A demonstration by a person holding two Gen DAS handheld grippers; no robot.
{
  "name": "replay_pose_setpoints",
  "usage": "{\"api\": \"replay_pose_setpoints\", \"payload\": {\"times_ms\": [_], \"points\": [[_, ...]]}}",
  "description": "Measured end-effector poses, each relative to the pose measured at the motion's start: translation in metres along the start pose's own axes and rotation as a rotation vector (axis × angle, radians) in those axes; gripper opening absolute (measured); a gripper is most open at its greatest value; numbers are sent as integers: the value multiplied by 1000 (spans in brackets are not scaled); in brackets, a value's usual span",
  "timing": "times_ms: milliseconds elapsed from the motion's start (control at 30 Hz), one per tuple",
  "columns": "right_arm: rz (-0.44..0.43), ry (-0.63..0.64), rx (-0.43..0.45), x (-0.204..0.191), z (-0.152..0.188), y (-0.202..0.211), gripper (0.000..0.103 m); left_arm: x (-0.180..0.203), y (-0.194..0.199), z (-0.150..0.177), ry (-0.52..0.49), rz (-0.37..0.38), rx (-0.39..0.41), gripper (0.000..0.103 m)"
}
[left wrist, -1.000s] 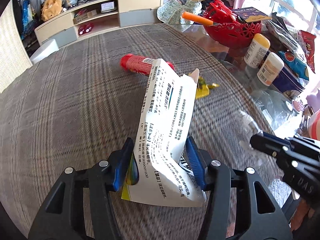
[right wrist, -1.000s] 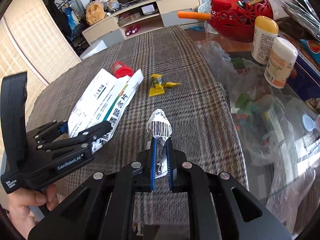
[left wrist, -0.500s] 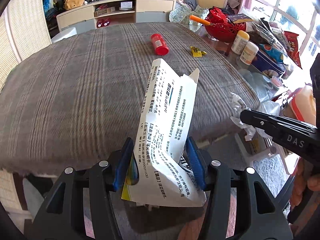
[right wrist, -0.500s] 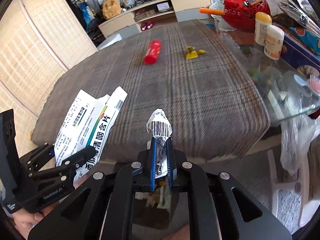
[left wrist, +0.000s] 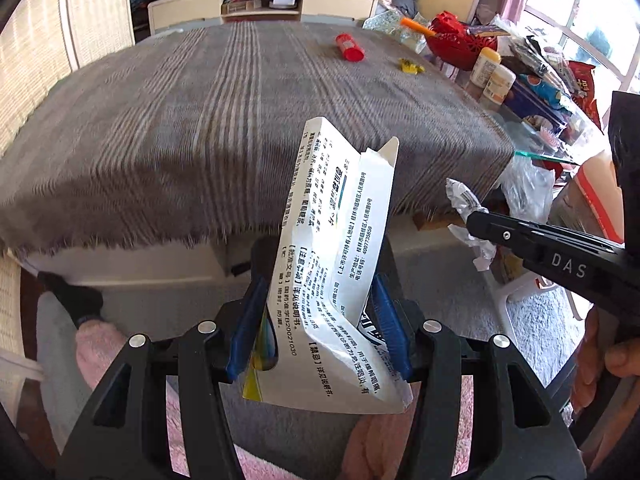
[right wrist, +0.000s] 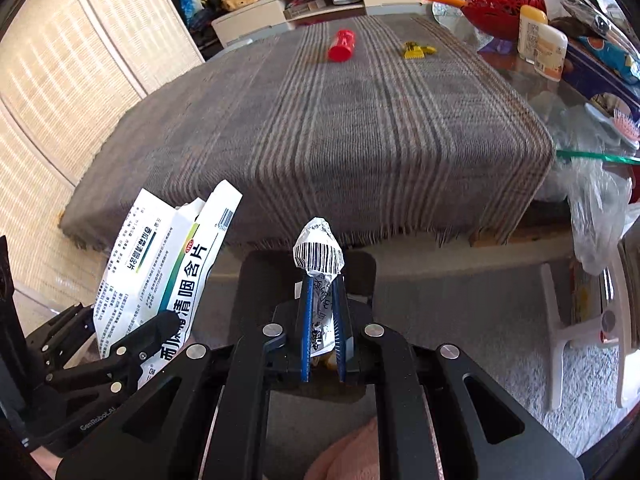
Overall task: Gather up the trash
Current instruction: 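Carry foil and medicine box over the bin and open both tools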
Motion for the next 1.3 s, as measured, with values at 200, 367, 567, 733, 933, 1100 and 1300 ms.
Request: {"api": "replay_pose_setpoints", "payload": {"times_ms": [200, 367, 567, 733, 933, 1100, 1300], "points": [[-8, -32, -57, 9, 23, -33, 11, -8, -39, 26, 25, -9, -81, 52], [-8, -74, -108, 19, 36, -67, 11, -8, -76, 42, 35, -11, -155, 52], [-3, -107, -160, 25, 43, -99, 11, -7, -116, 49, 35, -21, -254, 53], [-17, -139, -181, 29, 37, -112, 14, -9, -127, 45, 40, -16, -270, 53], [-14, -143, -168, 32, 29, -108, 40, -11, -119, 39, 36, -44, -234, 74], [-5, -146, -119, 34, 24, -90, 59, -16, -103, 35, 47, -65, -199, 84], [40, -122, -19, 34, 16, -52, 100, -26, -61, 24, 58, -65, -101, 95]]}}
Point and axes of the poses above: each gripper's, at about its wrist camera, not at the fingertips, and y roughly against the way its jaws point, x to its right, z to its underside, the point moved 2 cm from there along -y, roughly the way its jaws point, and after that the axes turned 10 degrees about -z, right-handed, at the moved point
